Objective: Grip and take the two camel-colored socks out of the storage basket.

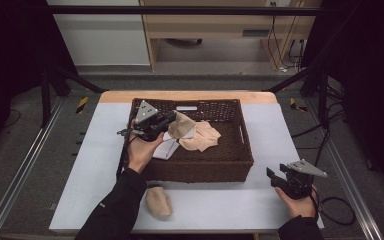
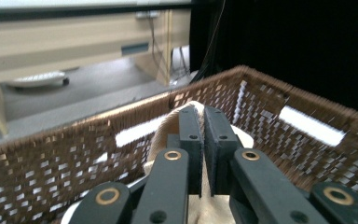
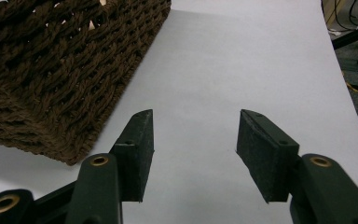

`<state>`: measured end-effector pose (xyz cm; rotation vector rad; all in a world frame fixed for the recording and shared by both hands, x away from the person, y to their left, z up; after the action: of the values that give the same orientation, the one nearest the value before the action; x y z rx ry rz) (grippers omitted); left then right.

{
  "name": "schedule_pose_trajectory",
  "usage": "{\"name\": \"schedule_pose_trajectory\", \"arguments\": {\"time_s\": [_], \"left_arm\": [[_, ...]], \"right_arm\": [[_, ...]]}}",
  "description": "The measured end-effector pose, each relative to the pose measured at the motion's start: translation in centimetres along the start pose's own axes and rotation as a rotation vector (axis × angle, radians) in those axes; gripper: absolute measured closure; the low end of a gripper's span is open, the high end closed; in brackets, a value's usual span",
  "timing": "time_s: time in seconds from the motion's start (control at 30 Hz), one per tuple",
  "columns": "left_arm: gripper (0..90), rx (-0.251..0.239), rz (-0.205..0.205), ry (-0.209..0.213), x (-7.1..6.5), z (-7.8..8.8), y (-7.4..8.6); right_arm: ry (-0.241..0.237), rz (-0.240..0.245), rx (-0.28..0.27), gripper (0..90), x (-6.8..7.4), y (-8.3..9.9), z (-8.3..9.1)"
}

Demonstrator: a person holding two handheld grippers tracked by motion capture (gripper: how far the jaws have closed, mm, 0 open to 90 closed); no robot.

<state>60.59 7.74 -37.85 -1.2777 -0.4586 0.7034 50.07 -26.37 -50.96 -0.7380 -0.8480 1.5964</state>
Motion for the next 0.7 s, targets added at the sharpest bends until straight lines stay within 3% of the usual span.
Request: {"name": "schedule_pose_trajectory", "arguments": {"time_s": [0.53,0.7], "left_arm": [[86.1,-0.129,-0.011,0.069,-2.7,5.6,-4.3],[86.1,-0.146,-0.047,0.081,-3.9,7.5,-5.2]], "right_arm": [[0.007,0.002,-0.001,46.0,-0.1,-0.1,0.0],[0.005,0.001,0.003,46.0,-0.1,0.0,0.0]]}}
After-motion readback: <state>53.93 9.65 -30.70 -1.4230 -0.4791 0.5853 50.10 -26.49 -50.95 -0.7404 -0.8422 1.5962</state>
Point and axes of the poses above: each handheld gripper's, and its own axes: z roughly backward along the jaws, y roughly out of its underside, x roughly to its left, the point moved 10 cm from there along -z, roughly forward along the jaws, and after that the axes turned 6 degrees about y, right-handed, at the moved point
